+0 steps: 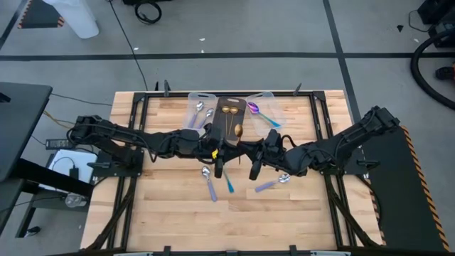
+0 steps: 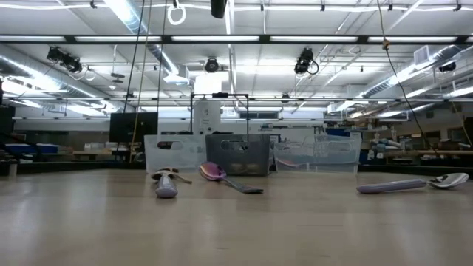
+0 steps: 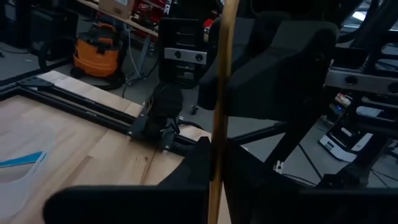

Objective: Sort silverware by color (type)
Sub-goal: Put the bottom gold spoon into the black bin

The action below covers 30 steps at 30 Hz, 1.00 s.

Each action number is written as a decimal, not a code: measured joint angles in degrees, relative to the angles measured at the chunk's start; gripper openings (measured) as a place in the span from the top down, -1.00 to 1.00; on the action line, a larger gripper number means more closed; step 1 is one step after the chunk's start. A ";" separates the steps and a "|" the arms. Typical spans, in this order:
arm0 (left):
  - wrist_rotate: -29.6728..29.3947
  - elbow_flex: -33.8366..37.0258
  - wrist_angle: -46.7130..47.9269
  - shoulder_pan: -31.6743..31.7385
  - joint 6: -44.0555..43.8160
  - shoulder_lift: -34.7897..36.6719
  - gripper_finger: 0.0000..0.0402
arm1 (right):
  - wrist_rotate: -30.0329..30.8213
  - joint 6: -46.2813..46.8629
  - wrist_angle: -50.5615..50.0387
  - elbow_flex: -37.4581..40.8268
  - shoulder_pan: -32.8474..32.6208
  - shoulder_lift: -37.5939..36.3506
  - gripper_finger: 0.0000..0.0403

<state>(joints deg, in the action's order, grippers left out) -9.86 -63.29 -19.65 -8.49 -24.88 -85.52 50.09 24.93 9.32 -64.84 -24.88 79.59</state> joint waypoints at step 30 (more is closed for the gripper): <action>3.27 0.04 0.20 4.42 -2.96 0.00 0.87 | 12.52 -3.06 0.04 0.00 -2.59 -0.11 0.12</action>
<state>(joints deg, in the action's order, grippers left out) -6.59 -63.24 -19.45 -4.08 -27.83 -85.52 62.60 21.87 9.37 -64.84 -27.47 79.48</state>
